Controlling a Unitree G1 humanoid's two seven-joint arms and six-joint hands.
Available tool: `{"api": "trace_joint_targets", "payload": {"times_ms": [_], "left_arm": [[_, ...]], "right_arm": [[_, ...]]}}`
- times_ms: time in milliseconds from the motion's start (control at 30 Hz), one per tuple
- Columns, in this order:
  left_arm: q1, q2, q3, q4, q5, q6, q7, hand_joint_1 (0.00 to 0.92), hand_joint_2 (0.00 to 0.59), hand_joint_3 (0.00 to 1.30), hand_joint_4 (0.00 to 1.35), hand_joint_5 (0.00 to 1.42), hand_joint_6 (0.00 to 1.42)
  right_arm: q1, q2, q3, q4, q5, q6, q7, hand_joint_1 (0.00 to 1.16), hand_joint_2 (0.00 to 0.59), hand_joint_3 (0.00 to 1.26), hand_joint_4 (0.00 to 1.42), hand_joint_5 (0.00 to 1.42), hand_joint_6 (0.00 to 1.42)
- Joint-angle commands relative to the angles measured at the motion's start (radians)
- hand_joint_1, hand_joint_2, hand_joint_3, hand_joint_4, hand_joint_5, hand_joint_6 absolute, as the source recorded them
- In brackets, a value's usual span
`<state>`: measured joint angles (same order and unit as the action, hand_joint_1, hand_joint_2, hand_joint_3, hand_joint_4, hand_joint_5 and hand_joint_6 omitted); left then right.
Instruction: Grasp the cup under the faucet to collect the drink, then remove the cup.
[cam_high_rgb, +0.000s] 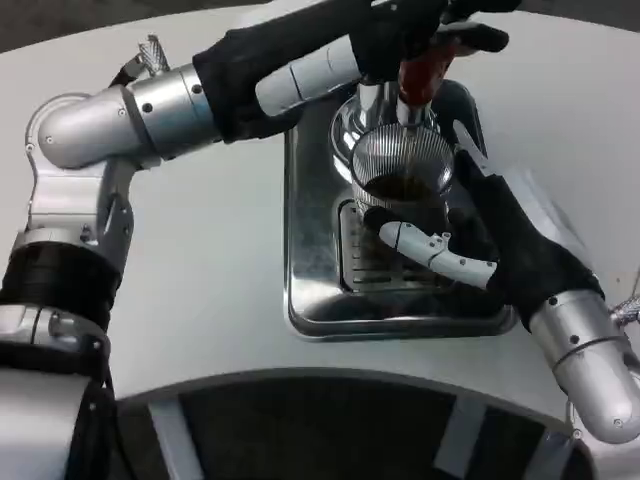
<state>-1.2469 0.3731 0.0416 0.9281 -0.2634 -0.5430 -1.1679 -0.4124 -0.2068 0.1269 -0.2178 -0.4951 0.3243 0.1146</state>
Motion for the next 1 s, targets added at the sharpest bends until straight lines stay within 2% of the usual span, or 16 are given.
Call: {"api": "trace_joint_targets", "payload": {"times_ms": [33,233,433,1000], "left_arm": [[0.022,-0.009,0.024,-0.031,-0.032,0.078,-0.021,0.000,0.097,0.00,0.00,0.08,0.02],[0.013,-0.017,0.060,-0.067,-0.061,0.174,-0.011,0.000,0.097,0.00,0.00,0.08,0.02],[0.015,-0.011,0.084,-0.121,-0.078,0.231,-0.010,0.000,0.097,0.00,0.00,0.08,0.03],[0.123,0.045,0.119,-0.349,-0.142,0.380,0.003,0.000,0.098,0.02,0.00,0.13,0.07]], "right_arm": [[0.018,0.000,0.004,-0.007,0.004,0.008,-0.004,0.41,0.180,0.00,0.00,0.00,0.00],[0.021,-0.001,0.002,-0.011,0.003,0.010,-0.005,0.42,0.186,0.00,0.00,0.00,0.00],[0.023,-0.003,-0.001,-0.013,0.005,0.009,-0.006,0.42,0.188,0.00,0.00,0.00,0.00],[0.035,-0.007,-0.012,-0.017,0.006,0.008,-0.010,0.42,0.188,0.00,0.00,0.00,0.00]]}}
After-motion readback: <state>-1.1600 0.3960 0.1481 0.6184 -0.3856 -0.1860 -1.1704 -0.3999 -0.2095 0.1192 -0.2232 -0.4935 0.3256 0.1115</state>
